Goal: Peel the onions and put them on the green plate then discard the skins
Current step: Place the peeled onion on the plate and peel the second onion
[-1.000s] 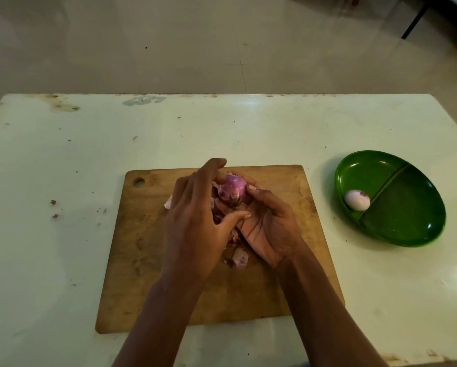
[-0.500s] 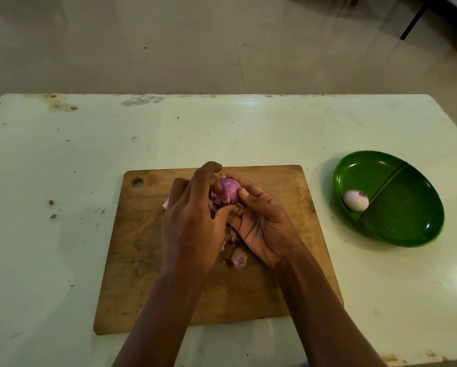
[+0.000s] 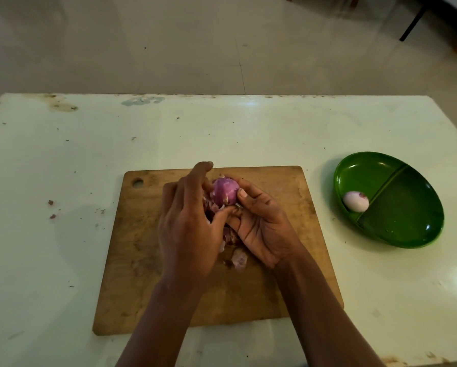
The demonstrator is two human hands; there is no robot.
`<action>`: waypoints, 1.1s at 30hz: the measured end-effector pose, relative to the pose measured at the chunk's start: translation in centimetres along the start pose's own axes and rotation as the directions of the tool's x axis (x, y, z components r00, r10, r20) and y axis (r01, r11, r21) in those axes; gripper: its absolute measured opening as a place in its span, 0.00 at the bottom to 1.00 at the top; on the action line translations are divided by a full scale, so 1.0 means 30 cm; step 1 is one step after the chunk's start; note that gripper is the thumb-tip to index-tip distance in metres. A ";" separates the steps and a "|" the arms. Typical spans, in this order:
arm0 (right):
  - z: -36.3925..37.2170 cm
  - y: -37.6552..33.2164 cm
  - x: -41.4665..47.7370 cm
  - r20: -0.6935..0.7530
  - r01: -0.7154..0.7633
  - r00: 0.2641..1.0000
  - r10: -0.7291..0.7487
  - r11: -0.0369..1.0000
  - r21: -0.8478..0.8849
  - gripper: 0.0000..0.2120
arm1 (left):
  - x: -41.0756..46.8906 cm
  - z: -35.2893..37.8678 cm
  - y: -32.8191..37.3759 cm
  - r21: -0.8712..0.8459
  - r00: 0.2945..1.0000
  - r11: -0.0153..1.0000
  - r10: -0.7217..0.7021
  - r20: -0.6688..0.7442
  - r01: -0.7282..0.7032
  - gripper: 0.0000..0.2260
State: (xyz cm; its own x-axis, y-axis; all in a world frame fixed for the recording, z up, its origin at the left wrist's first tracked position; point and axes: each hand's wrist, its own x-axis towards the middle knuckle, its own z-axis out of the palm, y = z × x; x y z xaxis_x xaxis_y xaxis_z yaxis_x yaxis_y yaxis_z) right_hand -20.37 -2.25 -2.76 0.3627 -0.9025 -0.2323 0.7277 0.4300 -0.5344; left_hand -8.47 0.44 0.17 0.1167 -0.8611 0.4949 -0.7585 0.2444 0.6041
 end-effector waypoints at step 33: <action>0.009 -0.009 -0.002 -0.006 0.043 0.999 -0.043 0.998 -0.049 0.21 | -0.014 0.008 -0.030 -0.040 0.998 0.998 0.057 0.004 -0.057 0.28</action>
State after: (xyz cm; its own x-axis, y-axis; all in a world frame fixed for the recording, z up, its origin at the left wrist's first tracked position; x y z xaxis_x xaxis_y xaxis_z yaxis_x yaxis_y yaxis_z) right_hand -20.45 -2.30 -2.39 0.3270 -0.9205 -0.2141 0.7134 0.3890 -0.5829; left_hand -8.00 0.48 -0.73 0.0709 -0.8476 0.5259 -0.7375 0.3104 0.5998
